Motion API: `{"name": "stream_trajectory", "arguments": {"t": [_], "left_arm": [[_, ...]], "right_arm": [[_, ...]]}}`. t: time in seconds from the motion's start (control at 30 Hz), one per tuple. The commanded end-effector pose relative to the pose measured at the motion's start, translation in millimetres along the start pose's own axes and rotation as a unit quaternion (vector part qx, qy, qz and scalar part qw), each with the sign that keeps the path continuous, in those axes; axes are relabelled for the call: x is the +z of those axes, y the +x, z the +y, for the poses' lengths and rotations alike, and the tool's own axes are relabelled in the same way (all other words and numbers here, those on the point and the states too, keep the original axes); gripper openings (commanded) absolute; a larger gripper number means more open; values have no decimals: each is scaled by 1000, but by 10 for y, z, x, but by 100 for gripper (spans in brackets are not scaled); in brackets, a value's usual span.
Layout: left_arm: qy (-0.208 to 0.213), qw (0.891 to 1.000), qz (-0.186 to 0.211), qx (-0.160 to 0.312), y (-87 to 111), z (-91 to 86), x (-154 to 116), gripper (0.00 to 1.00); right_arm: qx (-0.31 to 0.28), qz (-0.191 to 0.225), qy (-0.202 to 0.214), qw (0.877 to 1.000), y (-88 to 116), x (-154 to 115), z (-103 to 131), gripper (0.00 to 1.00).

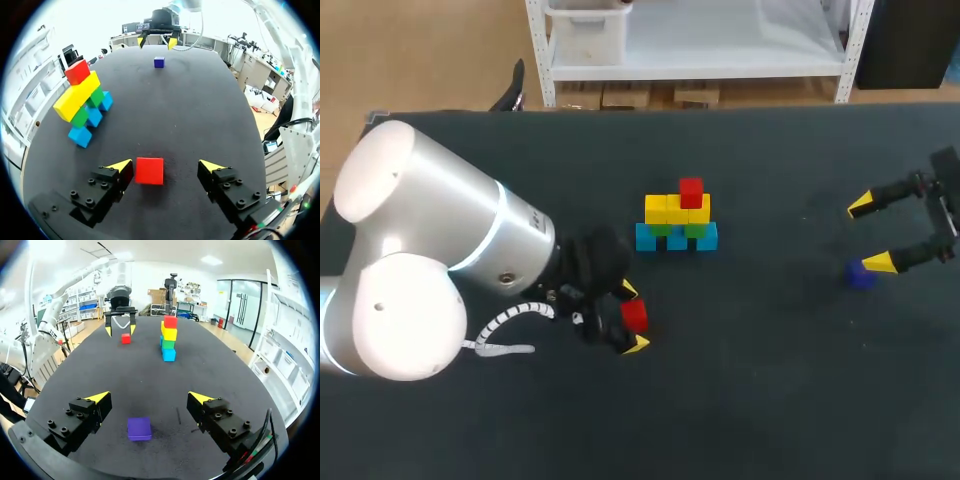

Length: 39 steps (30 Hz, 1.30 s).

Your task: Place the blue cubes, place green cubes on the blue cubes, place the yellow cubes on the green cubes, then place the red cubes on the yellow cubes, and place purple cube on the red cubes.

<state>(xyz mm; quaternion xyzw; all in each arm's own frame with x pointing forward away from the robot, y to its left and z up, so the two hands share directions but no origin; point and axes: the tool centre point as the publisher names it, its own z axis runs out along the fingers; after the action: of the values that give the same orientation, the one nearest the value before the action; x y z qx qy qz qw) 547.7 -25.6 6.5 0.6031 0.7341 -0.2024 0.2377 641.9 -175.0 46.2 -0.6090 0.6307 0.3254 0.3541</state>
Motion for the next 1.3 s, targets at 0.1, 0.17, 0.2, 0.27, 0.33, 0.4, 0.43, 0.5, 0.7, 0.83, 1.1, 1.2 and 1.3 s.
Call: {"name": "stream_trajectory", "arguments": {"t": [0.1,0.17,0.2,0.27,0.33,0.4,0.43,0.5,0.7,0.83,1.1,1.2,1.3], "left_arm": [[-3,1000,8,-5,39,12,-12,82],[-4,1000,9,-8,61,18,-23,80],[-5,1000,9,-8,65,20,-24,79],[-6,1000,11,-10,77,29,-24,73],[-7,1000,12,-11,77,35,-26,62],[-9,1000,11,-11,73,47,-26,62],[-9,1000,11,-11,70,52,-24,66],[-10,1000,9,-12,63,65,-14,69],[-9,1000,6,-13,51,80,15,49],[-10,1000,8,-18,62,86,23,43],[-24,1000,8,-1,44,172,-91,6],[-24,999,13,29,4,232,-192,0],[-1,998,11,65,-23,293,-284,0]], "right_arm": [[0,-1,0,1000,1,3,-4,100],[0,-1,0,1000,1,3,-4,100],[0,-1,0,1000,1,3,-4,100],[0,-1,0,1000,1,3,-4,100],[0,-1,0,1000,1,3,-4,100],[0,-1,0,1000,1,3,-4,100],[0,-1,0,1000,1,3,-4,100],[0,-1,0,1000,1,3,-4,100],[0,-1,0,1000,1,3,-4,100],[0,-1,0,1000,1,3,-4,100],[0,-1,0,1000,1,3,-4,100],[0,-1,0,1000,1,3,-4,100],[0,-1,0,1000,1,3,-4,100]]}}
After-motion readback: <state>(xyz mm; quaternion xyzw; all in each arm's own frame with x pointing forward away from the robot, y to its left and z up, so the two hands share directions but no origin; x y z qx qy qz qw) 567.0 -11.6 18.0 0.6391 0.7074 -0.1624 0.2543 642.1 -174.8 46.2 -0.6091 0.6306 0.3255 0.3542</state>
